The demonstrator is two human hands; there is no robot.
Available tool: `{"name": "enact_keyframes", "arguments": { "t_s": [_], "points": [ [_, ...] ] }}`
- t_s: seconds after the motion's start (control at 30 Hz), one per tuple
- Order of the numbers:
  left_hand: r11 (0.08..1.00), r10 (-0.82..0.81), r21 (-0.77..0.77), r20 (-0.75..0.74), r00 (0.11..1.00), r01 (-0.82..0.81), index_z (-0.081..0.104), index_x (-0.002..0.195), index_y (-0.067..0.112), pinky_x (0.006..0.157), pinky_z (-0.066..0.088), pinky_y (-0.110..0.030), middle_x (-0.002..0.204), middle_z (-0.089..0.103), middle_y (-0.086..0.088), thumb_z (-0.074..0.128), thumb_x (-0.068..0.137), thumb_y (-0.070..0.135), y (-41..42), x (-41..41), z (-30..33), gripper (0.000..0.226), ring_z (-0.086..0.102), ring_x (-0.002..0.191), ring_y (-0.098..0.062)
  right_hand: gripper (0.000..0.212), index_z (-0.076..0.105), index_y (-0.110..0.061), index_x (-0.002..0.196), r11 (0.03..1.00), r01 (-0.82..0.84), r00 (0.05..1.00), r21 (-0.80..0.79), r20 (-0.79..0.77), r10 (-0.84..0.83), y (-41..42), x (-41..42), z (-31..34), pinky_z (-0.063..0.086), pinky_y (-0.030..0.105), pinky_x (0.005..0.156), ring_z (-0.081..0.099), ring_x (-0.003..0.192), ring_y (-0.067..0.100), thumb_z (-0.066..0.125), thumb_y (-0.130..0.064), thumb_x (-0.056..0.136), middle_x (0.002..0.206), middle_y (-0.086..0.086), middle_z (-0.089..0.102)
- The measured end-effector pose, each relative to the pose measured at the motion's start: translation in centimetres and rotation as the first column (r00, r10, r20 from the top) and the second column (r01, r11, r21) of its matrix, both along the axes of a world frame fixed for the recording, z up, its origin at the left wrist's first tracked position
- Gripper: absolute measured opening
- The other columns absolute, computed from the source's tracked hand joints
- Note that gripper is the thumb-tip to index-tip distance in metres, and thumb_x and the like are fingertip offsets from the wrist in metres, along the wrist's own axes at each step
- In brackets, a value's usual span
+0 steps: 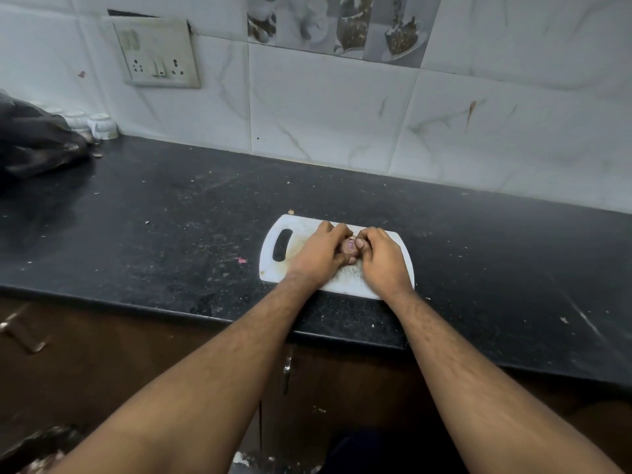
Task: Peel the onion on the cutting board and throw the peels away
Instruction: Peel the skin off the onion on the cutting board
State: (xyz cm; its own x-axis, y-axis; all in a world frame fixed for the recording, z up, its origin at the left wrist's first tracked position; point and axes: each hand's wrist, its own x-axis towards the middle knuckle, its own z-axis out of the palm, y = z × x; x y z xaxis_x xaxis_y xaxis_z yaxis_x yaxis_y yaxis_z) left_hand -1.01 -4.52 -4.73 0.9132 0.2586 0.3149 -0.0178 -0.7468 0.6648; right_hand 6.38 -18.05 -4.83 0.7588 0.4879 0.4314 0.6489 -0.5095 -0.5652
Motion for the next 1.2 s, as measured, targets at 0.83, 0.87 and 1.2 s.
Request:
{"name": "enact_keyframes", "arguments": {
  "t_s": [0.83,0.87,1.2],
  "points": [
    [1.0,-0.004,0.019,0.035,0.999,0.004,0.056,0.103,0.016,0.074,0.04,-0.022,0.104,0.053,0.0,0.085,0.08,0.031,0.08,0.45,-0.22,0.04,0.055,0.09,-0.014,0.011,0.063,-0.014,0.088,0.991,0.03,0.998,0.133,-0.053,-0.023,-0.49,0.35,-0.29,0.035,0.009,0.063,0.058,0.08,0.013,0.06,-0.01,0.098,0.087,-0.004,0.065],
    [1.0,-0.005,0.023,0.036,0.999,0.004,0.056,0.103,0.016,0.072,0.04,-0.018,0.104,0.053,0.0,0.085,0.08,0.031,0.13,0.43,-0.18,0.04,0.055,0.09,-0.014,0.011,0.063,-0.014,0.089,0.992,0.045,0.997,0.116,-0.06,-0.038,-0.41,0.42,-0.37,0.034,0.011,0.062,0.057,0.081,0.013,0.058,-0.011,0.099,0.087,-0.004,0.064],
    [1.0,0.005,0.023,0.057,0.998,-0.006,0.051,0.096,0.015,0.067,0.037,-0.023,0.093,0.057,0.0,0.078,0.085,0.038,0.11,0.44,-0.45,0.037,0.053,0.08,-0.015,0.017,0.062,-0.012,0.098,0.945,0.231,0.955,0.234,-0.241,-0.174,-0.37,1.06,-0.57,0.058,0.03,0.052,0.07,0.08,0.03,0.049,-0.019,0.106,0.101,0.004,0.062]
  ]
}}
